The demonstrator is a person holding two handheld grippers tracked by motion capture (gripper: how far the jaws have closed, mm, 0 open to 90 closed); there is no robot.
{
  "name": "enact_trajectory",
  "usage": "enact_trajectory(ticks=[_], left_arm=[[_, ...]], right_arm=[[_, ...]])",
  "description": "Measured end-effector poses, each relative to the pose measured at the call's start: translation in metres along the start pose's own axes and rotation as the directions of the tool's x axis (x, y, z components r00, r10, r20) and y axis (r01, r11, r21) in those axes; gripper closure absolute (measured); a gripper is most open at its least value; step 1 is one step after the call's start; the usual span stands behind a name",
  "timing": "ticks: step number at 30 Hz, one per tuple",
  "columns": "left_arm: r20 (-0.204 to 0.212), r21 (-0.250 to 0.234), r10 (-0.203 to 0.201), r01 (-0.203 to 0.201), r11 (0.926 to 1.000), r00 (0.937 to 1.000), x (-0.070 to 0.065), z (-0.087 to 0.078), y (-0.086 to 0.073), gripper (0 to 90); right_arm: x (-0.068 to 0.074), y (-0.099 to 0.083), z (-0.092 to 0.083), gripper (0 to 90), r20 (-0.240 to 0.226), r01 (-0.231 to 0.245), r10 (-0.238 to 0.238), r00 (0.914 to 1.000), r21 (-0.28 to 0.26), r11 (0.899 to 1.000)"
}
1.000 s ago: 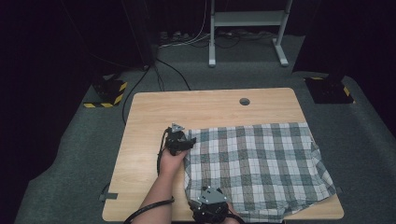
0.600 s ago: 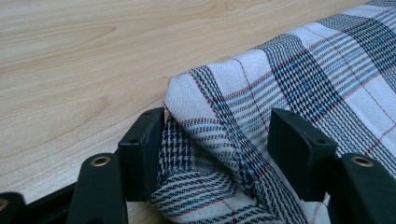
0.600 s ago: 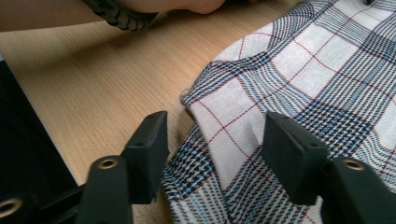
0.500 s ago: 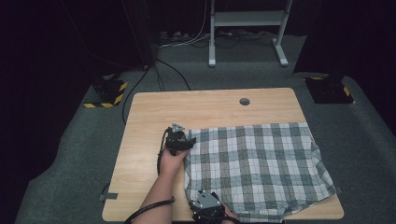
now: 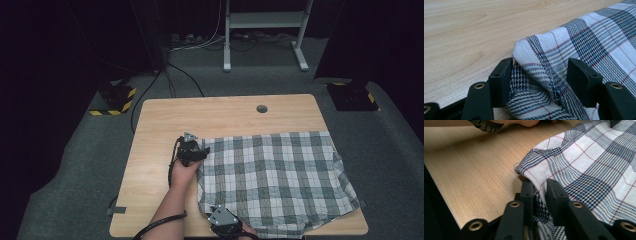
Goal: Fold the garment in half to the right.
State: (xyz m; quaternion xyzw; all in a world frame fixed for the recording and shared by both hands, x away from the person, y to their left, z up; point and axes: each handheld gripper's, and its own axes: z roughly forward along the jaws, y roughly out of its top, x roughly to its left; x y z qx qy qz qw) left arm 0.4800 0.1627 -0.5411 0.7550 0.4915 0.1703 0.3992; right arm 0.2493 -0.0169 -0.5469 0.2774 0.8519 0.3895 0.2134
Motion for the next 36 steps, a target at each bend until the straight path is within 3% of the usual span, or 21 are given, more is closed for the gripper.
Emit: enact_trajectory(ticks=[9,12,16,22,28,36], left_arm=[[-0.007,0.001,0.009,-0.009,1.0000,0.9999,-0.002,0.002,0.002,45.2],[0.010,0.011,0.003,-0.004,0.9999,0.9999,-0.002,0.002,0.003,57.0],[0.051,0.023,-0.089,0.088,0.9959,0.9947,0.001,0.001,0.004,67.0],[0.064,0.028,-0.149,0.147,0.9887,0.9868,0.004,-0.001,0.004,80.9],[0.059,0.010,-0.156,0.156,0.9878,0.9860,0.001,-0.004,0.009,83.8],[0.066,-0.033,-0.136,0.138,0.9899,0.9886,0.000,-0.023,0.028,84.1]], right_arm=[[-0.003,0.002,0.002,82.3,-0.005,-0.017,0.017,0.9998,0.012,1.000],[-0.005,0.002,0.002,82.6,-0.011,0.000,0.000,0.9999,0.011,1.000],[-0.009,0.002,0.000,83.5,-0.032,-0.017,0.017,0.9993,0.003,1.000],[-0.012,0.007,-0.009,83.6,-0.038,-0.026,0.025,0.9990,-0.036,0.999],[-0.014,0.011,-0.015,83.9,-0.032,-0.028,0.026,0.9992,-0.057,0.998],[-0.020,0.025,-0.028,84.0,-0.016,-0.035,0.034,0.9993,-0.101,0.994]])
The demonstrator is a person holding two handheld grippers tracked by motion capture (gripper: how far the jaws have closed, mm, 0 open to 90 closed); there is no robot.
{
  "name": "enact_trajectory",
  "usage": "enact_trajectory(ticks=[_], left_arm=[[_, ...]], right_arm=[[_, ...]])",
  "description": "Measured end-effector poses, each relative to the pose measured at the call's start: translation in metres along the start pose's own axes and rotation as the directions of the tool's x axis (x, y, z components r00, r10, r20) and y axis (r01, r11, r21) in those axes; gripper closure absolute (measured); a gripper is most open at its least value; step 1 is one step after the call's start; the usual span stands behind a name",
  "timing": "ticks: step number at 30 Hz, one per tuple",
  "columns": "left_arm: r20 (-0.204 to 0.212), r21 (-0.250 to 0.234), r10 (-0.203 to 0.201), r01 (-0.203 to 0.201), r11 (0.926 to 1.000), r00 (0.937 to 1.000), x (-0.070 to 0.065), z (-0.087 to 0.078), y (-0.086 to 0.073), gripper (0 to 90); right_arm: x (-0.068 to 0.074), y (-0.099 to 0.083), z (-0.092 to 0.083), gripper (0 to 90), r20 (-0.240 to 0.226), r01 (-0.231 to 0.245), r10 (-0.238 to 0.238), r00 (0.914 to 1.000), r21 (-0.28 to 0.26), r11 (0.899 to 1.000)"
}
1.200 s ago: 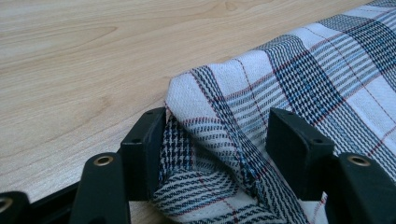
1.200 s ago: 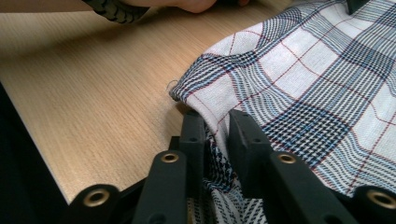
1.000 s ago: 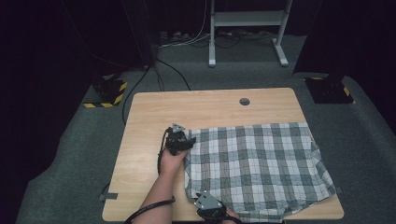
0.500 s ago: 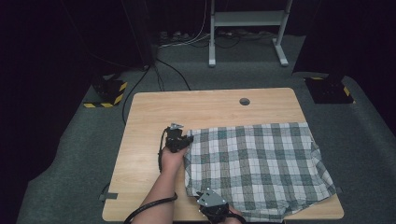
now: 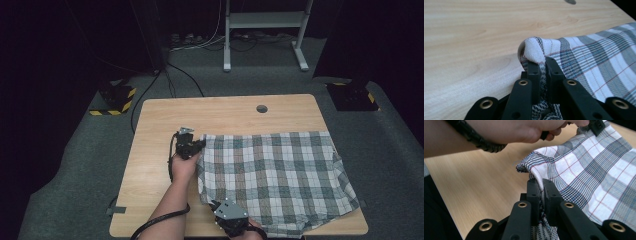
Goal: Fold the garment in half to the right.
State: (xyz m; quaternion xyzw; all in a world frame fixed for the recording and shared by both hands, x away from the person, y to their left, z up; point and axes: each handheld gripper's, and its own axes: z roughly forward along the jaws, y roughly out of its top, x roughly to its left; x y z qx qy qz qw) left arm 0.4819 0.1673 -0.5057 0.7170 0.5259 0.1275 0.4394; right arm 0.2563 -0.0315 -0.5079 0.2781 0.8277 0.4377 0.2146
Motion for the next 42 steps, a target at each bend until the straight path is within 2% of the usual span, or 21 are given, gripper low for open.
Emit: enact_trajectory(ticks=[5,10,17,20,25,28,30,32,33,36,38,42], left_arm=[[-0.014,-0.016,0.006,-0.006,0.9999,0.9999,0.004,-0.017,0.013,84.3],[-0.034,-0.015,0.015,-0.015,0.9998,0.9993,0.015,-0.037,0.025,84.5],[-0.082,-0.040,0.029,-0.033,0.9987,0.9962,0.031,-0.076,0.047,84.7],[-0.095,-0.068,0.035,-0.042,0.9968,0.9949,0.035,-0.097,0.060,84.7],[-0.122,-0.109,0.051,-0.065,0.9920,0.9911,0.034,-0.125,0.085,84.7],[-0.140,-0.126,0.086,-0.104,0.9866,0.9864,0.028,-0.142,0.105,84.7],[-0.141,-0.142,0.093,-0.113,0.9834,0.9856,0.024,-0.152,0.117,84.7],[-0.147,-0.146,0.114,-0.136,0.9799,0.9826,0.019,-0.161,0.130,84.7],[-0.156,-0.151,0.131,-0.154,0.9764,0.9791,0.015,-0.166,0.138,84.7],[-0.152,-0.163,0.154,-0.179,0.9703,0.9762,0.007,-0.171,0.150,84.7],[-0.148,-0.155,0.163,-0.186,0.9703,0.9755,0.001,-0.167,0.152,84.6],[-0.128,-0.134,0.152,-0.169,0.9766,0.9801,-0.003,-0.147,0.146,84.4]], right_arm=[[0.000,0.018,-0.007,84.1,0.001,0.010,-0.010,0.9999,-0.044,0.999],[0.003,0.036,-0.011,84.0,-0.010,0.017,-0.018,0.9998,-0.089,0.996],[0.009,0.067,-0.013,84.2,-0.021,0.030,-0.034,0.9992,-0.156,0.987],[0.011,0.085,-0.017,84.3,-0.019,0.043,-0.047,0.9987,-0.197,0.980],[0.011,0.110,-0.026,84.3,-0.014,0.043,-0.048,0.9988,-0.257,0.966],[0.010,0.126,-0.034,84.4,-0.008,0.039,-0.044,0.9990,-0.297,0.954],[0.009,0.136,-0.039,84.4,-0.010,0.038,-0.044,0.9990,-0.317,0.948],[0.009,0.148,-0.045,84.4,-0.012,0.037,-0.044,0.9990,-0.345,0.938],[0.009,0.152,-0.047,84.4,-0.014,0.037,-0.045,0.9989,-0.351,0.936],[0.007,0.164,-0.054,84.4,-0.016,0.034,-0.044,0.9989,-0.384,0.923],[0.005,0.166,-0.056,84.4,-0.011,0.037,-0.045,0.9989,-0.393,0.919],[-0.006,0.153,-0.055,84.4,-0.004,0.016,-0.019,0.9998,-0.371,0.929]])
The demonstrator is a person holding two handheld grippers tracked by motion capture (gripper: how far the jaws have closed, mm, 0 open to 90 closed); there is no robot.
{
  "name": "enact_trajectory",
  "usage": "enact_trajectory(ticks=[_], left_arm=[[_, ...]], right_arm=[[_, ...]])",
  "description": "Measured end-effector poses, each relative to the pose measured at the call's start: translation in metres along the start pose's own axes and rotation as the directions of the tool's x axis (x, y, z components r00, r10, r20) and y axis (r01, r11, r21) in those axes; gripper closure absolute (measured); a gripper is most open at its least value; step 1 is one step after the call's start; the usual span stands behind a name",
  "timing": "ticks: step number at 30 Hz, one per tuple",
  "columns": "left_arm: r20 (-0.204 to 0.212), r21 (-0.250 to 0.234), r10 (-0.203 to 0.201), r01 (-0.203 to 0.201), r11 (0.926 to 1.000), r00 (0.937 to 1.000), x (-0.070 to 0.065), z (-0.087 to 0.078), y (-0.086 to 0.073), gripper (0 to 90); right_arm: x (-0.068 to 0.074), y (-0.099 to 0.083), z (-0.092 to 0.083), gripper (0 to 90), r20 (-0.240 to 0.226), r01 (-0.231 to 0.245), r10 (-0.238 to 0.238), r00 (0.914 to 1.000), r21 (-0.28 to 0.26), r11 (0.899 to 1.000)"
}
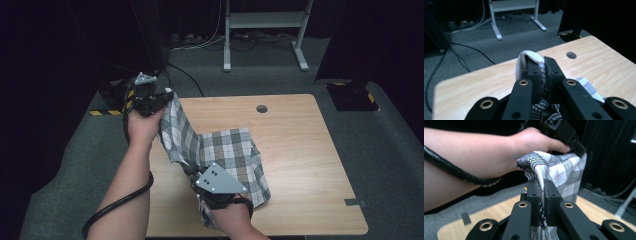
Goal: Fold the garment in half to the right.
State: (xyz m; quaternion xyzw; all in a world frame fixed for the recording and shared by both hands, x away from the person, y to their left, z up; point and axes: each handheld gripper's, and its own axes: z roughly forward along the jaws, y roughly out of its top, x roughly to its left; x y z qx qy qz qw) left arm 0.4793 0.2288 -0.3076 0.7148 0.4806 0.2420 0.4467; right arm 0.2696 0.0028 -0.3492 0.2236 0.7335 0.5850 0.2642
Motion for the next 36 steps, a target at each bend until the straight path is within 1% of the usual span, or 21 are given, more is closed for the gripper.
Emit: enact_trajectory(ticks=[1,4,6,10,13,15,17,18,19,22,24,26,27,29,30,32,35,36], left_arm=[[0.006,0.010,-0.010,0.010,0.9999,0.9999,-0.003,0.007,-0.004,84.4],[0.025,0.014,-0.029,0.029,0.9995,0.9992,-0.009,0.019,-0.010,84.2],[0.039,0.028,-0.023,0.022,0.9994,0.9990,-0.018,0.030,-0.013,84.2],[0.058,0.045,-0.009,0.007,0.9990,0.9983,-0.035,0.047,-0.016,84.0],[0.058,0.053,0.000,-0.003,0.9986,0.9983,-0.046,0.057,-0.019,83.9],[0.055,0.052,-0.006,0.004,0.9987,0.9985,-0.051,0.062,-0.022,83.7],[0.037,0.046,-0.013,0.012,0.9989,0.9992,-0.056,0.068,-0.027,83.7],[0.028,0.043,-0.019,0.018,0.9989,0.9994,-0.057,0.070,-0.029,83.7],[0.017,0.037,-0.035,0.034,0.9988,0.9993,-0.059,0.073,-0.032,83.7],[0.004,0.037,-0.044,0.044,0.9984,0.9990,-0.062,0.080,-0.039,83.7],[0.006,0.034,-0.059,0.059,0.9977,0.9982,-0.065,0.085,-0.044,83.7],[0.014,0.038,-0.064,0.064,0.9972,0.9978,-0.068,0.090,-0.048,83.6],[0.011,0.040,-0.058,0.057,0.9976,0.9983,-0.069,0.092,-0.049,83.6],[0.008,0.034,-0.059,0.059,0.9977,0.9982,-0.073,0.095,-0.051,83.6],[0.005,0.032,-0.058,0.058,0.9978,0.9983,-0.073,0.095,-0.051,83.7],[0.009,0.026,-0.063,0.062,0.9977,0.9980,-0.072,0.093,-0.049,83.7],[0.001,0.010,-0.069,0.069,0.9975,0.9976,-0.063,0.083,-0.045,83.8],[0.000,0.006,-0.070,0.070,0.9975,0.9975,-0.058,0.078,-0.043,83.9]], right_arm=[[-0.002,-0.005,-0.001,84.4,0.005,-0.005,0.005,1.0000,0.012,1.000],[-0.009,-0.020,-0.006,84.4,0.030,-0.014,0.013,0.9995,0.036,0.999],[-0.014,-0.028,-0.011,84.4,0.042,-0.022,0.020,0.9989,0.050,0.999],[-0.022,-0.041,-0.019,84.4,0.075,-0.019,0.014,0.9971,0.068,0.998],[-0.029,-0.052,-0.026,84.4,0.096,-0.034,0.026,0.9951,0.084,0.996],[-0.034,-0.058,-0.029,84.4,0.106,-0.046,0.035,0.9937,0.093,0.995],[-0.037,-0.065,-0.032,84.4,0.116,-0.050,0.038,0.9925,0.104,0.993],[-0.038,-0.068,-0.033,84.4,0.122,-0.049,0.036,0.9918,0.109,0.993],[-0.038,-0.070,-0.034,84.3,0.126,-0.050,0.035,0.9914,0.113,0.992],[-0.040,-0.081,-0.038,84.4,0.138,-0.052,0.034,0.9899,0.132,0.990],[-0.040,-0.087,-0.040,84.4,0.146,-0.051,0.030,0.9889,0.143,0.988],[-0.039,-0.092,-0.041,84.4,0.152,-0.045,0.021,0.9882,0.154,0.987],[-0.038,-0.094,-0.042,84.4,0.158,-0.037,0.012,0.9874,0.159,0.987],[-0.037,-0.098,-0.043,84.4,0.170,-0.026,-0.003,0.9854,0.164,0.986],[-0.037,-0.100,-0.044,84.4,0.173,-0.022,-0.007,0.9848,0.168,0.986],[-0.038,-0.100,-0.044,84.4,0.169,-0.027,-0.002,0.9856,0.171,0.985],[-0.037,-0.091,-0.043,84.4,0.160,-0.010,-0.016,0.9869,0.159,0.987],[-0.036,-0.088,-0.042,84.4,0.155,-0.004,-0.020,0.9878,0.153,0.988]])
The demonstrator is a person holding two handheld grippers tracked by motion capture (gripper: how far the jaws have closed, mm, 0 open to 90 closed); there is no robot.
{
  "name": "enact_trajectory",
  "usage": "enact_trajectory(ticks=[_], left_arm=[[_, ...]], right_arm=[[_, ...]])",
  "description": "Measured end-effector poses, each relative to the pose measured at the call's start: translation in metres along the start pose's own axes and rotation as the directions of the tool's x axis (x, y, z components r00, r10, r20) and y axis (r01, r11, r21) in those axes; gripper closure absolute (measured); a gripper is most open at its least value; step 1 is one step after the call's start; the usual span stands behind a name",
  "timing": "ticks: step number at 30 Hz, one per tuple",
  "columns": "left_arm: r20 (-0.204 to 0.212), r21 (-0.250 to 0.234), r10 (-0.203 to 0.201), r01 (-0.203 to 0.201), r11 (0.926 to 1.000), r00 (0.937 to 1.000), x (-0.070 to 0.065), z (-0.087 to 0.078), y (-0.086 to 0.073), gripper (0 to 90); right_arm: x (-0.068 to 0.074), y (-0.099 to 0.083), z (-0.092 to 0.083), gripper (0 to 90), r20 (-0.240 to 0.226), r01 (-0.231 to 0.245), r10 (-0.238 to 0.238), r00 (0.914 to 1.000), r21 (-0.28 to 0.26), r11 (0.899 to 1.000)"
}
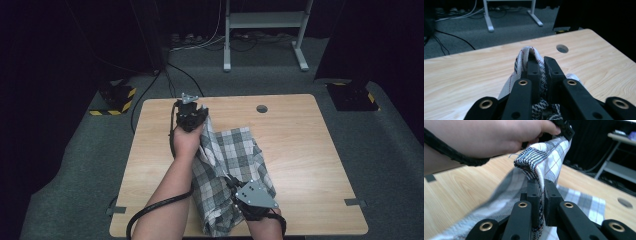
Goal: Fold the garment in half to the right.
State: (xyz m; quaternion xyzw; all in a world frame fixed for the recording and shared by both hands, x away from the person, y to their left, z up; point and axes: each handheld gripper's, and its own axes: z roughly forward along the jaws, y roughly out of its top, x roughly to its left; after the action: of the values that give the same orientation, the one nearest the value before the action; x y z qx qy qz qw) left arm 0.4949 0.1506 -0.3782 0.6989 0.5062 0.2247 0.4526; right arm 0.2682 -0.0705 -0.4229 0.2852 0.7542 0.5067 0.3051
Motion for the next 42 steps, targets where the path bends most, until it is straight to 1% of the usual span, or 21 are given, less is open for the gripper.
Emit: enact_trajectory(ticks=[2,5,6,8,12,15,17,19,20,23,24,25,26,28,30,32,33,35,39,41,42], left_arm=[[-0.010,-0.018,-0.006,0.006,0.9998,0.9999,0.011,-0.014,0.006,84.0],[-0.026,-0.035,0.004,-0.005,0.9994,0.9996,0.027,-0.036,0.015,84.4],[-0.030,-0.045,0.000,-0.002,0.9990,0.9996,0.032,-0.044,0.019,84.5],[-0.043,-0.057,0.019,-0.022,0.9982,0.9989,0.039,-0.060,0.030,84.7],[-0.074,-0.076,0.084,-0.090,0.9930,0.9937,0.042,-0.084,0.053,84.9],[-0.070,-0.085,0.130,-0.136,0.9870,0.9890,0.041,-0.099,0.070,85.0],[-0.058,-0.092,0.152,-0.157,0.9834,0.9867,0.038,-0.102,0.077,85.0],[-0.032,-0.102,0.157,-0.159,0.9819,0.9871,0.032,-0.098,0.082,85.0],[-0.016,-0.099,0.157,-0.158,0.9825,0.9875,0.027,-0.092,0.083,85.0],[0.013,-0.078,0.149,-0.148,0.9860,0.9888,0.014,-0.068,0.078,84.9],[0.022,-0.074,0.144,-0.142,0.9871,0.9894,0.010,-0.061,0.076,84.9],[0.027,-0.067,0.136,-0.134,0.9887,0.9903,0.004,-0.050,0.072,84.9],[0.029,-0.064,0.126,-0.124,0.9903,0.9917,0.000,-0.042,0.069,84.9],[0.032,-0.066,0.104,-0.102,0.9926,0.9940,-0.008,-0.028,0.061,84.8],[0.013,-0.083,0.092,-0.091,0.9924,0.9956,-0.019,-0.014,0.051,84.9],[0.012,-0.094,0.074,-0.073,0.9929,0.9972,-0.028,-0.003,0.044,84.9],[0.013,-0.093,0.070,-0.069,0.9933,0.9975,-0.032,0.002,0.041,84.9],[0.002,-0.096,0.065,-0.065,0.9933,0.9979,-0.040,0.012,0.035,84.9],[-0.002,-0.092,0.040,-0.040,0.9949,0.9992,-0.050,0.026,0.024,84.8],[0.003,-0.077,0.032,-0.032,0.9965,0.9995,-0.054,0.035,0.019,84.7],[-0.002,-0.071,0.030,-0.031,0.9970,0.9995,-0.056,0.039,0.015,84.6]], right_arm=[[0.004,0.011,0.001,84.4,-0.013,0.015,-0.015,0.9998,-0.021,1.000],[0.016,0.031,0.005,84.5,-0.042,0.039,-0.041,0.9983,-0.057,0.998],[0.020,0.038,0.007,84.5,-0.053,0.041,-0.045,0.9976,-0.065,0.997],[0.031,0.051,0.010,84.5,-0.072,0.056,-0.062,0.9954,-0.089,0.994],[0.053,0.073,0.017,84.5,-0.103,0.084,-0.097,0.9898,-0.128,0.988],[0.069,0.086,0.024,84.6,-0.120,0.104,-0.123,0.9852,-0.153,0.983],[0.075,0.092,0.026,84.5,-0.132,0.101,-0.123,0.9836,-0.167,0.981],[0.074,0.095,0.025,84.5,-0.130,0.098,-0.123,0.9838,-0.183,0.978],[0.072,0.095,0.024,84.5,-0.126,0.097,-0.122,0.9845,-0.189,0.977],[0.052,0.087,0.015,84.6,-0.094,0.071,-0.089,0.9916,-0.188,0.980],[0.044,0.081,0.013,84.6,-0.083,0.060,-0.075,0.9937,-0.179,0.982],[0.039,0.076,0.011,84.6,-0.070,0.052,-0.065,0.9954,-0.172,0.984],[0.030,0.067,0.008,84.6,-0.052,0.045,-0.054,0.9972,-0.159,0.986],[0.021,0.054,0.004,84.6,-0.024,0.037,-0.041,0.9989,-0.135,0.990],[0.011,0.037,0.001,84.6,0.014,0.039,-0.038,0.9992,-0.106,0.994],[0.004,0.025,-0.001,84.6,0.045,0.038,-0.035,0.9984,-0.085,0.996],[0.000,0.017,-0.003,84.5,0.070,0.042,-0.037,0.9969,-0.071,0.997],[-0.005,0.007,-0.005,84.6,0.096,0.042,-0.037,0.9947,-0.052,0.998],[-0.010,-0.007,-0.009,84.6,0.139,0.061,-0.057,0.9886,-0.023,0.998],[-0.011,-0.014,-0.009,84.6,0.159,0.076,-0.074,0.9845,-0.007,0.997],[-0.012,-0.017,-0.010,84.6,0.169,0.085,-0.085,0.9820,0.003,0.996]])
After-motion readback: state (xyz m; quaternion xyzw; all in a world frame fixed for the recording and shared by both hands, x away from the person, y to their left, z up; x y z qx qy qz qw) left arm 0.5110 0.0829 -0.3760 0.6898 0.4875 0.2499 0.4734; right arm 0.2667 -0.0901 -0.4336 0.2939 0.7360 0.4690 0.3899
